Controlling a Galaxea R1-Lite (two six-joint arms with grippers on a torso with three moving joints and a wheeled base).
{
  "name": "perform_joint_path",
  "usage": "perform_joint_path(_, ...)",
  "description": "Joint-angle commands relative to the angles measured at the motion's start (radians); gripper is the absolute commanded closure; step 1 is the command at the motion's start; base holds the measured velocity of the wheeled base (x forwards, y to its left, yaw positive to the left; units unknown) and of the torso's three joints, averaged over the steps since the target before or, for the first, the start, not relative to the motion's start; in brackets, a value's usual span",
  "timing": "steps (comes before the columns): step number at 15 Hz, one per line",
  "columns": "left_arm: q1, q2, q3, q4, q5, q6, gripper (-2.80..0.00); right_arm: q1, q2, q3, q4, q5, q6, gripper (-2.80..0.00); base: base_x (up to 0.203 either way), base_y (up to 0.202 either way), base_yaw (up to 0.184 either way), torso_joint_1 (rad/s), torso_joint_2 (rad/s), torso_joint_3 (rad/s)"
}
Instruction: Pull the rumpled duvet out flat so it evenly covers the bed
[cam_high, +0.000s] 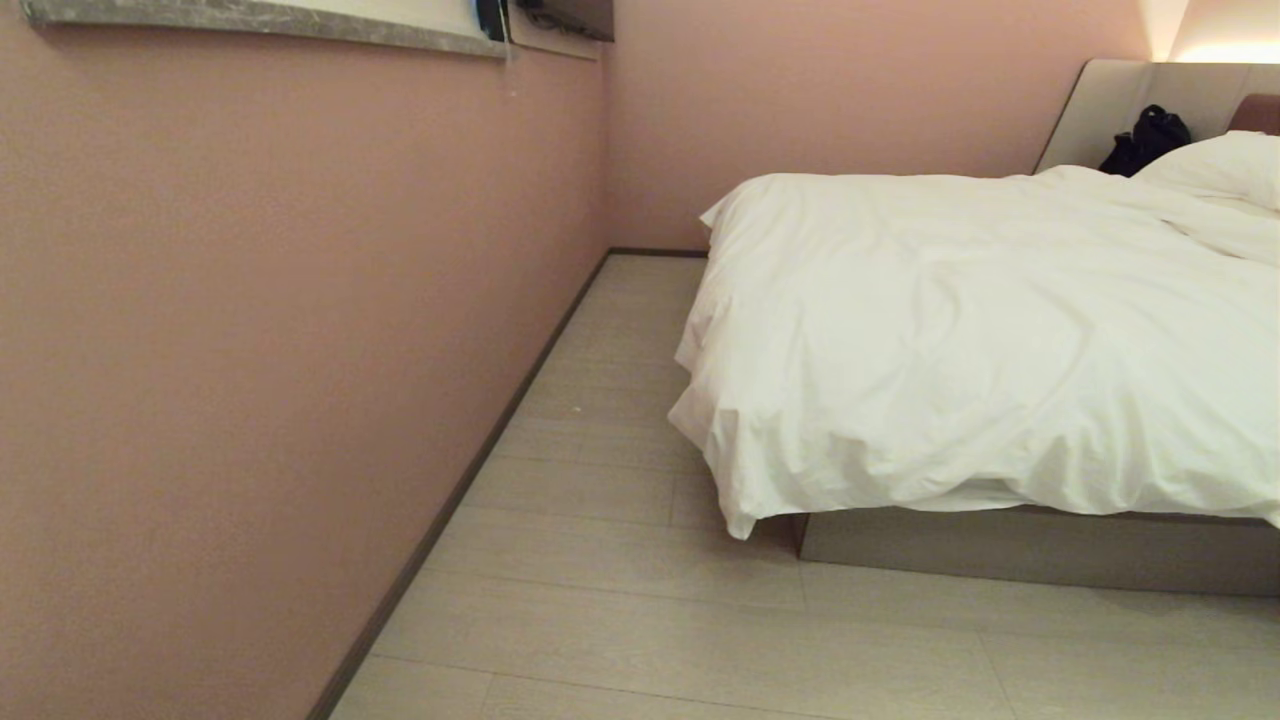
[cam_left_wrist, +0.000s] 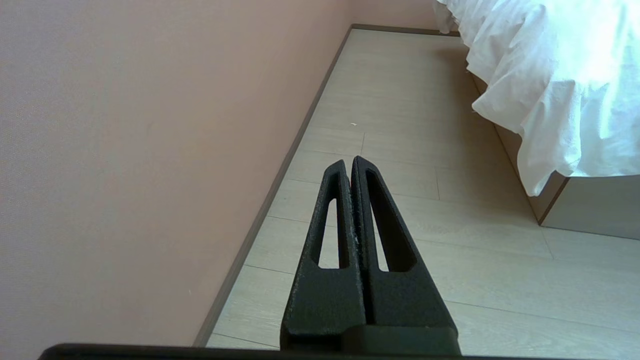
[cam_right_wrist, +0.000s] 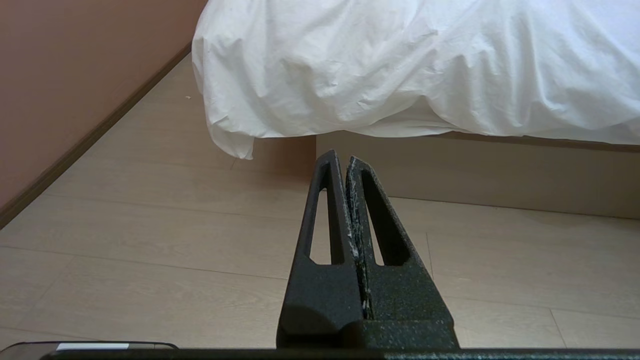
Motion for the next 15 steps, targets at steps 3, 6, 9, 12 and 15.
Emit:
perform_joint_path(3, 0.000, 0.000, 0.000, -0.001, 0.000, 0.000, 0.00, 0.000, 0.000, 0.000, -0.001, 0.002, 0.000, 0.00, 0.000, 0.000, 0.000, 0.000, 0.00, 0.000)
perform_joint_path(6, 0.000, 0.000, 0.000, -0.001, 0.000, 0.000, 0.00, 0.000, 0.000, 0.000, -0.001, 0.001, 0.000, 0.00, 0.000, 0.000, 0.000, 0.000, 0.00, 0.000)
perform_joint_path(9, 0.000, 0.000, 0.000, -0.001, 0.000, 0.000, 0.00, 0.000, 0.000, 0.000, -0.001, 0.000, 0.000, 0.00, 0.000, 0.000, 0.000, 0.000, 0.00, 0.000)
perform_joint_path(12, 0.000, 0.000, 0.000, -0.001, 0.000, 0.000, 0.00, 0.000, 0.000, 0.000, -0.001, 0.001, 0.000, 0.00, 0.000, 0.000, 0.000, 0.000, 0.00, 0.000)
perform_joint_path(15, 0.000, 0.000, 0.000, -0.001, 0.000, 0.000, 0.00, 0.000, 0.000, 0.000, -0.001, 0.000, 0.000, 0.00, 0.000, 0.000, 0.000, 0.000, 0.00, 0.000)
